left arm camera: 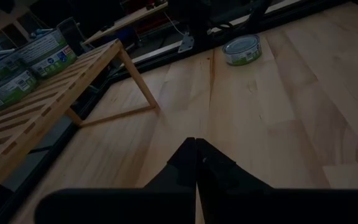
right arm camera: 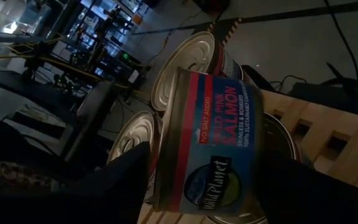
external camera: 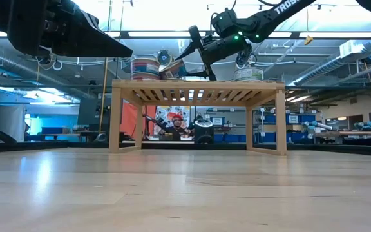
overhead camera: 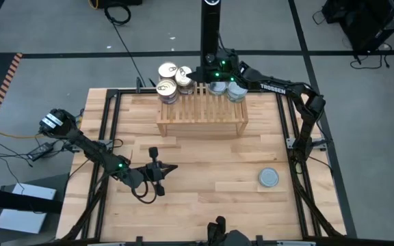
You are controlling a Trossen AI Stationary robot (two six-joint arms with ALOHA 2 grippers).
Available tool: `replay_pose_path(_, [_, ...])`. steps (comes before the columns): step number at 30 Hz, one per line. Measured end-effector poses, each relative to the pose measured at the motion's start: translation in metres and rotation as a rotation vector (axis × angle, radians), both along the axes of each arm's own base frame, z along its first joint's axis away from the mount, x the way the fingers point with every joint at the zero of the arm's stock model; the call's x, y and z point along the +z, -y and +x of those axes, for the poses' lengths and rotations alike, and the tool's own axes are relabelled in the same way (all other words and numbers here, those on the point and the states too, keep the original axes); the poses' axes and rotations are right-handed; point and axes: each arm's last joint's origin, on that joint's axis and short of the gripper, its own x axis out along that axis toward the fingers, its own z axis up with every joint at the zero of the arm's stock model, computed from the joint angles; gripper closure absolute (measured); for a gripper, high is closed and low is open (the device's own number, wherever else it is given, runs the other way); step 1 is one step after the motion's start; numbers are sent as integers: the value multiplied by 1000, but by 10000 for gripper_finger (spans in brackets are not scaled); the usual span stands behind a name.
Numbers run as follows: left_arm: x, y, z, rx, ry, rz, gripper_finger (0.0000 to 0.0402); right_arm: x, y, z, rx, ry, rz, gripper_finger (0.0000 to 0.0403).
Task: Stack canned seafood by type on shelf
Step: Stack the blue-pink tuna can on top of the other blue tuna can on the shelf
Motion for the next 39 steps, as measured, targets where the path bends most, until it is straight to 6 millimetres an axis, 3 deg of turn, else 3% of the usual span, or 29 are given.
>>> replay_pose_path(21, [0,0,0,-1,0,0,396,3,0,0,-8,-2,-4,112])
replay_pose_path(31, [0,0,0,-1,-1,0,397,35,-20,6,-47,-277,-232,112])
replay_pose_path(39, [0,0,0,-3,-1,-1,397,31,-23,3,-62,-383,-265,123])
